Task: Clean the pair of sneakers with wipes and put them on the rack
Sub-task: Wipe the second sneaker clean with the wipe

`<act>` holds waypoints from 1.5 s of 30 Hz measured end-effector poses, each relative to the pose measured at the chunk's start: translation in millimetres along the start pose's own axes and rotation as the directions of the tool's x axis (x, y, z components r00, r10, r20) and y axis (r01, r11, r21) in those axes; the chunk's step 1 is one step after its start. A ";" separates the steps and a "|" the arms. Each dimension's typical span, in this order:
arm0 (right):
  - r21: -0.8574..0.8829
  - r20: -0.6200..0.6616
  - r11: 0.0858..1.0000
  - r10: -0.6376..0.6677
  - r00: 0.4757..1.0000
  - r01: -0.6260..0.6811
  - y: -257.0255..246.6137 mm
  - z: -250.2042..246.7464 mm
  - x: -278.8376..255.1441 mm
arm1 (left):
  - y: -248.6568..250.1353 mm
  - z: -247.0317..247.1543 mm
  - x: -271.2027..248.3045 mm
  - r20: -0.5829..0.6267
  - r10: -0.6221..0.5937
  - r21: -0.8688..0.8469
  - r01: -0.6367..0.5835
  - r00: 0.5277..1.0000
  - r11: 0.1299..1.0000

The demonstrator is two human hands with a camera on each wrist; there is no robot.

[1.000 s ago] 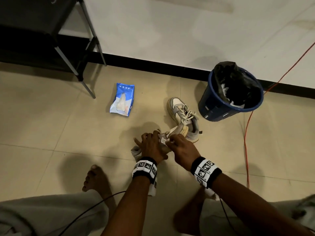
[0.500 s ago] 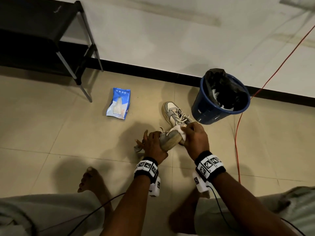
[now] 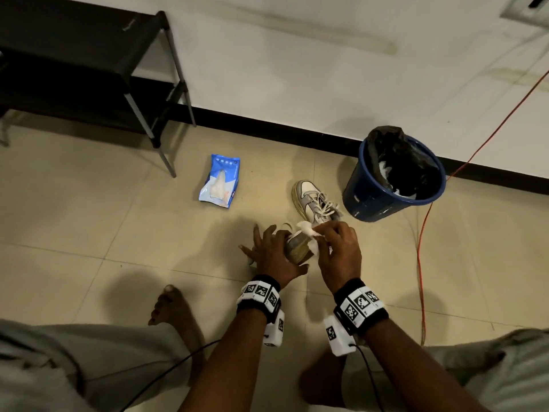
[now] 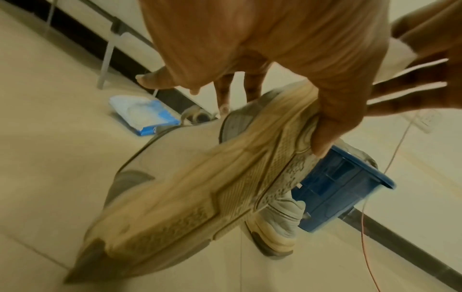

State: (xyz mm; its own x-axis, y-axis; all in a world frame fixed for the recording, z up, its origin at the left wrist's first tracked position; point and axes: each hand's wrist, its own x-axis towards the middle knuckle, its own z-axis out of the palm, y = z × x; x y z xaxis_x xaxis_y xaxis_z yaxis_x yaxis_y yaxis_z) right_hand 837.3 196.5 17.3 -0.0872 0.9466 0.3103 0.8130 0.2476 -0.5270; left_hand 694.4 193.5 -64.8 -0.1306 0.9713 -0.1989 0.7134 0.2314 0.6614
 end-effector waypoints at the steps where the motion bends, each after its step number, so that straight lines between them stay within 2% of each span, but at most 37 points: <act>1: -0.014 0.016 1.000 -0.013 1.000 0.013 -2.5 -2.5 -1.0 | 2.9 -6.2 -4.0 -0.018 0.010 0.029 -0.010 1.000 1.000; 4: -0.080 0.075 0.992 -0.092 0.993 0.098 -5.9 -11.8 0.3 | -1.5 -11.6 -9.7 -0.037 0.059 0.022 -0.058 0.998 0.998; 8: -0.210 0.046 0.960 -0.180 0.983 0.185 -4.7 -18.4 3.1 | -0.7 -16.9 -17.2 -0.023 0.114 -0.057 -0.115 0.993 0.992; 10: -0.244 0.131 0.903 -0.331 0.934 0.355 -8.0 -4.3 -17.5 | 2.4 -19.1 -21.2 -0.077 0.161 -0.066 -0.166 0.984 0.984; 12: -0.264 0.250 0.804 -0.477 0.843 0.533 -6.4 15.0 -41.4 | 4.0 -19.8 -25.1 -0.087 0.221 -0.047 -0.226 0.971 0.973; 13: -0.285 0.297 0.762 -0.507 0.809 0.582 -4.2 20.4 -47.6 | 4.3 -20.4 -26.9 -0.083 0.242 -0.020 -0.245 0.967 0.969; 16: -0.309 0.352 0.699 -0.546 0.761 0.645 -3.5 16.2 -42.2 | 0.2 -20.9 -29.7 -0.085 0.222 -0.015 -0.224 0.971 0.974; 18: -0.284 0.322 0.705 -0.568 0.757 0.650 -4.9 -2.0 -27.9 | -1.8 -22.4 -26.8 -0.067 0.181 -0.045 -0.184 0.981 0.982; 20: -0.291 0.249 0.760 -0.526 0.813 0.581 -1.4 -22.5 -11.7 | -0.7 -25.7 -24.3 -0.032 0.140 -0.049 -0.141 0.990 0.989; 22: -0.298 0.205 0.835 -0.417 0.886 0.462 -1.8 -30.0 -7.7 | 1.2 -26.1 -25.4 -0.037 0.124 -0.051 -0.126 0.992 0.991; 24: -0.251 0.285 0.898 -0.287 0.915 0.360 -7.8 -18.3 -22.6 | 1.6 -22.0 -28.0 -0.060 0.121 -0.083 -0.126 0.991 0.989; 25: -0.233 0.350 0.901 -0.273 0.896 0.366 -11.2 -10.9 -32.9 | 2.4 -21.4 -30.0 -0.073 0.119 -0.096 -0.126 0.990 0.987; 26: -0.212 0.395 0.883 -0.315 0.863 0.419 -14.5 -6.6 -38.8 | 3.7 -21.8 -31.4 -0.089 0.115 -0.105 -0.125 0.989 0.987; 28: -0.227 0.427 0.789 -0.446 0.787 0.570 -11.7 -5.0 -34.7 | 5.7 -23.7 -35.7 -0.104 0.100 -0.123 -0.113 0.990 0.986; 29: -0.274 0.404 0.759 -0.466 0.787 0.591 -9.6 -8.1 -27.0 | 6.1 -22.9 -37.9 -0.108 0.088 -0.138 -0.103 0.990 0.985; 30: -0.313 0.367 0.790 -0.412 0.834 0.528 -10.6 -12.6 -19.5 | 7.8 -22.3 -40.4 -0.103 0.075 -0.149 -0.090 0.992 0.985; 32: -0.352 0.233 0.892 -0.211 0.949 0.285 -13.1 -18.8 -12.2 | 10.2 -17.7 -43.7 -0.075 0.060 -0.129 -0.069 0.995 0.989; 33: -0.362 0.185 0.918 -0.100 0.978 0.162 -12.4 -19.0 -11.8 | 11.6 -12.9 -45.8 -0.063 0.071 -0.100 -0.077 0.995 0.992; 36: -0.346 0.156 0.937 0.108 0.982 -0.049 -17.1 -19.7 -9.2 | 9.4 -0.7 -53.4 -0.051 0.126 -0.064 -0.129 0.991 0.990; 37: -0.346 0.163 0.936 0.120 0.979 -0.057 -18.6 -19.7 -10.4 | 9.1 1.2 -55.3 -0.057 0.132 -0.057 -0.135 0.990 0.989; 39: -0.418 0.267 0.897 -0.034 0.963 0.147 -21.1 -17.5 -21.6 | 11.2 7.2 -58.0 -0.057 0.128 -0.042 -0.130 0.990 0.991; 41: -0.435 0.465 0.822 -0.144 0.873 0.367 -25.1 -11.9 -36.4 | 17.6 14.0 -61.6 -0.033 0.108 -0.045 -0.109 0.994 0.993; 43: -0.403 0.576 0.792 -0.171 0.800 0.459 -26.1 -10.3 -42.6 | 20.1 22.7 -65.0 -0.049 0.102 -0.066 -0.106 0.994 0.992; 45: -0.391 0.595 0.808 -0.144 0.791 0.441 -25.0 -19.1 -30.6 | 19.5 26.4 -68.1 -0.079 0.087 -0.076 -0.093 0.993 0.993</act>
State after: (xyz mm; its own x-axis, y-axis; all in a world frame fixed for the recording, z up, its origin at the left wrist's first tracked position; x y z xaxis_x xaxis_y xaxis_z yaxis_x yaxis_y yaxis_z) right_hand 830.6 157.5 36.1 -0.5283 0.8357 -0.1497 0.8434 0.5369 0.0207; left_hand 735.3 130.4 -57.4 -0.1215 0.9891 -0.0831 0.6683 0.1434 0.7300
